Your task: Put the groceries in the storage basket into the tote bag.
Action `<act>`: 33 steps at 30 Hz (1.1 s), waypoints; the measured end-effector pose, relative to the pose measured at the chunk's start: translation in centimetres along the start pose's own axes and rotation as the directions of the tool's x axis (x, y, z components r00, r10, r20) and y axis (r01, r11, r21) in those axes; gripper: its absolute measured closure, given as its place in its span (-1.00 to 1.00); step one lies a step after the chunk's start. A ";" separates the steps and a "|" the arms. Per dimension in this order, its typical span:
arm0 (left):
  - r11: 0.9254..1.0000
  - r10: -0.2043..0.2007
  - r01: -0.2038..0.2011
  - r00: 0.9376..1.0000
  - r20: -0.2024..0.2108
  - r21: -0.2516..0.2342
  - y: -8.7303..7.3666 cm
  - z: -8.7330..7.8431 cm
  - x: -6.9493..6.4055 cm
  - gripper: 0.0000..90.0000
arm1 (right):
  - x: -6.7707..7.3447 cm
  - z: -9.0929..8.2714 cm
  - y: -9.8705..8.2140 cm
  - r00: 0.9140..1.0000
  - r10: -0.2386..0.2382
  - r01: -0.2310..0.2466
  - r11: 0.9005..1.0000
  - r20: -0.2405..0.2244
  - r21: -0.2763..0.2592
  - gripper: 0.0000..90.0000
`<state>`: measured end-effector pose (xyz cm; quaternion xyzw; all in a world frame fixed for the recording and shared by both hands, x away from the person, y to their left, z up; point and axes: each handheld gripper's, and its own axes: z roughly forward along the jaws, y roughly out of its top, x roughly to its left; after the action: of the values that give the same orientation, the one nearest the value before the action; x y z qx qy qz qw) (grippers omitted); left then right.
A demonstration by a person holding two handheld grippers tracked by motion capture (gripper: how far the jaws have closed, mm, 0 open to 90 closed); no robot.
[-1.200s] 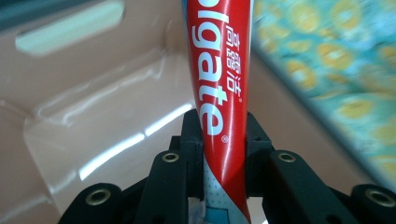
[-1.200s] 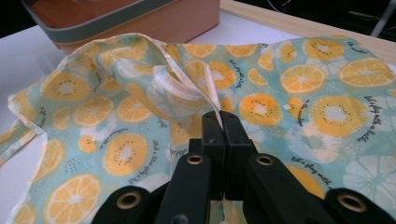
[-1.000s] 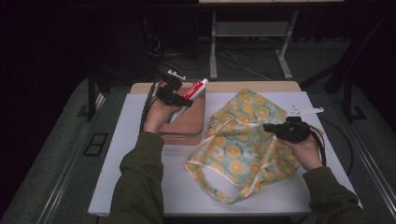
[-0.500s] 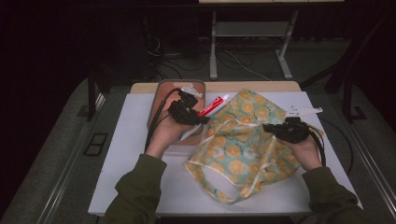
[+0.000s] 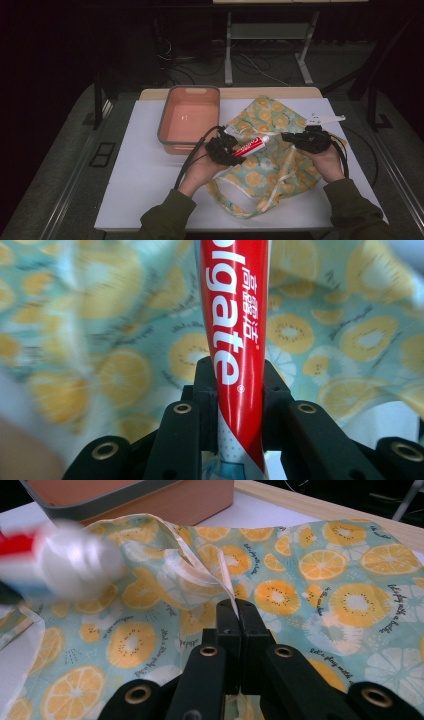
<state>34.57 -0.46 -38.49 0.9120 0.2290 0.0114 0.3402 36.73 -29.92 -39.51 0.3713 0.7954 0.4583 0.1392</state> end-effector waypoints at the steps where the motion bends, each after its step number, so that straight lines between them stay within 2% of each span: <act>1: 1.000 0.005 -0.005 1.000 0.002 0.011 0.0 0.7 -0.1 0.67 | 0.0 0.0 0.0 1.000 -0.001 0.001 1.000 0.000 -0.001 0.99; 4: 0.999 0.023 -0.023 1.000 0.000 0.042 0.1 2.5 -0.4 0.67 | 0.0 0.0 0.0 1.000 0.001 -0.001 1.000 -0.001 -0.003 0.99; 7: 0.998 0.020 -0.020 1.000 0.004 0.061 0.3 4.0 -0.7 0.67 | 0.0 0.0 0.0 1.000 0.000 0.000 1.000 0.000 -0.003 0.99; 9: 0.997 0.027 -0.026 1.000 -0.013 0.073 0.3 4.9 -0.8 0.66 | 0.0 -0.1 0.0 1.000 -0.001 0.001 1.000 -0.001 -0.006 0.99; 10: 0.996 0.029 -0.028 1.000 -0.009 0.083 0.3 5.4 -0.8 0.66 | 0.0 -0.1 0.1 1.000 -0.002 0.002 1.000 -0.001 -0.008 0.99; 13: 0.994 0.040 -0.039 0.999 -0.009 0.100 0.1 6.3 -0.8 0.64 | 0.0 -0.2 0.0 1.000 -0.002 0.002 1.000 -0.001 -0.008 0.99; 15: 0.996 0.044 -0.043 0.999 -0.010 0.082 -0.1 6.3 -0.8 0.59 | 0.0 -0.2 0.0 1.000 -0.001 0.001 1.000 -0.002 -0.011 0.99; 16: 0.997 0.047 -0.046 0.999 -0.011 0.068 -0.2 6.2 -0.8 0.51 | -0.1 -0.2 0.0 1.000 0.000 0.000 1.000 -0.002 -0.011 0.99; 18: 0.998 0.041 -0.040 0.999 -0.028 0.038 -0.3 5.5 -0.8 0.22 | -0.1 -0.2 0.0 1.000 -0.001 0.001 1.000 -0.002 -0.010 0.99; 22: 0.999 0.051 -0.051 0.998 -0.039 0.006 -1.2 3.1 -0.7 -0.12 | 0.0 -0.3 0.0 1.000 0.001 -0.001 1.000 -0.002 -0.012 0.99; 23: 0.998 0.053 -0.054 0.997 -0.047 -0.012 -1.7 2.5 -0.7 -0.14 | 0.0 -0.3 0.0 1.000 0.001 -0.001 1.000 -0.001 -0.012 0.99; 27: 0.998 0.045 -0.048 0.996 -0.082 -0.036 -4.1 0.4 -0.7 -0.20 | -0.1 -0.3 0.0 1.000 -0.001 0.001 1.000 -0.001 -0.009 0.99; 30: 0.998 0.025 -0.029 0.997 -0.078 -0.053 -5.6 -0.9 -0.6 -0.22 | 0.0 -0.3 0.0 1.000 -0.001 0.001 1.000 0.000 -0.011 0.99; 31: 0.998 0.022 -0.025 0.998 -0.066 -0.050 -6.0 -1.1 -0.6 -0.22 | 0.0 -0.3 0.1 1.000 -0.003 0.003 1.000 0.000 -0.012 0.99; 33: 0.999 0.027 -0.029 0.997 -0.069 -0.031 -6.9 -1.3 -0.6 -0.20 | 0.0 -0.2 0.0 1.000 -0.003 0.003 1.000 0.000 -0.009 0.99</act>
<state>30.94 4.65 -41.76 0.9086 0.2276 0.0513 0.3465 36.61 -30.01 -39.35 0.3695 0.7939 0.4617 0.1413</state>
